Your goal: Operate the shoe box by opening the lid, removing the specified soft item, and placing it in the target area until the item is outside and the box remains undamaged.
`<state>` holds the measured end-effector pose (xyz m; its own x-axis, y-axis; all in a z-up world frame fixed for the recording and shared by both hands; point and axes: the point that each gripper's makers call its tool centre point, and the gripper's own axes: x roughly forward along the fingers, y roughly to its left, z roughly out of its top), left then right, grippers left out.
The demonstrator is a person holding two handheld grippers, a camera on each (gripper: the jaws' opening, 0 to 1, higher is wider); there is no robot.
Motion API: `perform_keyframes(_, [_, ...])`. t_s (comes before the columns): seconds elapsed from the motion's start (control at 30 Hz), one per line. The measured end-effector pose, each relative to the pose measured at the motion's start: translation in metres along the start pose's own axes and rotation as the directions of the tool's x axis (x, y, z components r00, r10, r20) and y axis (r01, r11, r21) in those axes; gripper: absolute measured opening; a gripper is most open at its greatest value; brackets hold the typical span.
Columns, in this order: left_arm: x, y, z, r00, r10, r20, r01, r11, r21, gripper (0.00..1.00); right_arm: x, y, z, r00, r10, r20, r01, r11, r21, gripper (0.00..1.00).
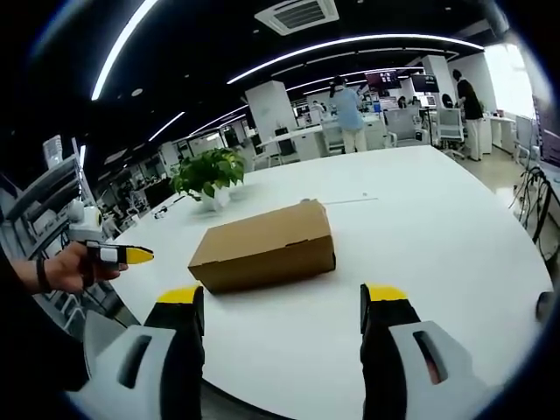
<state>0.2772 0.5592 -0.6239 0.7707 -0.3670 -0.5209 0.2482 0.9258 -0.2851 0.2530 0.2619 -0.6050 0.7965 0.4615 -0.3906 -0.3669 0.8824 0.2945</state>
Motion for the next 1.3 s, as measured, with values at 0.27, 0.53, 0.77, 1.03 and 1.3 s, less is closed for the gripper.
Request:
perform_keyframes(0.27, [-0.001, 0.003, 0.001, 1.000, 0.005, 0.004, -0.005, 1.000, -0.003, 0.68, 0.000, 0.000, 0.000, 1.000, 0.000, -0.001, 0.000, 1.000, -0.002, 0.69])
perform_keyframes(0.53, [-0.002, 0.004, 0.002, 1.000, 0.008, 0.006, -0.008, 1.000, -0.001, 0.68, 0.001, 0.001, -0.001, 1.000, 0.002, -0.002, -0.002, 1.000, -0.001, 0.69])
perform_keyframes(0.77, [-0.001, 0.004, 0.000, 1.000, 0.008, 0.000, -0.008, 1.000, -0.002, 0.68, 0.002, 0.000, -0.002, 1.000, 0.004, -0.007, -0.004, 1.000, 0.000, 0.69])
perform_keyframes(1.03, [0.002, 0.008, -0.005, 1.000, 0.011, -0.013, -0.012, 1.000, -0.007, 0.68, 0.014, 0.000, -0.004, 1.000, 0.021, -0.023, -0.021, 1.000, -0.006, 0.69])
perform_keyframes(1.3, [0.012, 0.013, -0.008, 1.000, 0.013, -0.025, -0.014, 1.000, -0.013, 0.68, 0.033, -0.004, -0.002, 0.998, 0.040, -0.047, -0.041, 0.999, -0.018, 0.68])
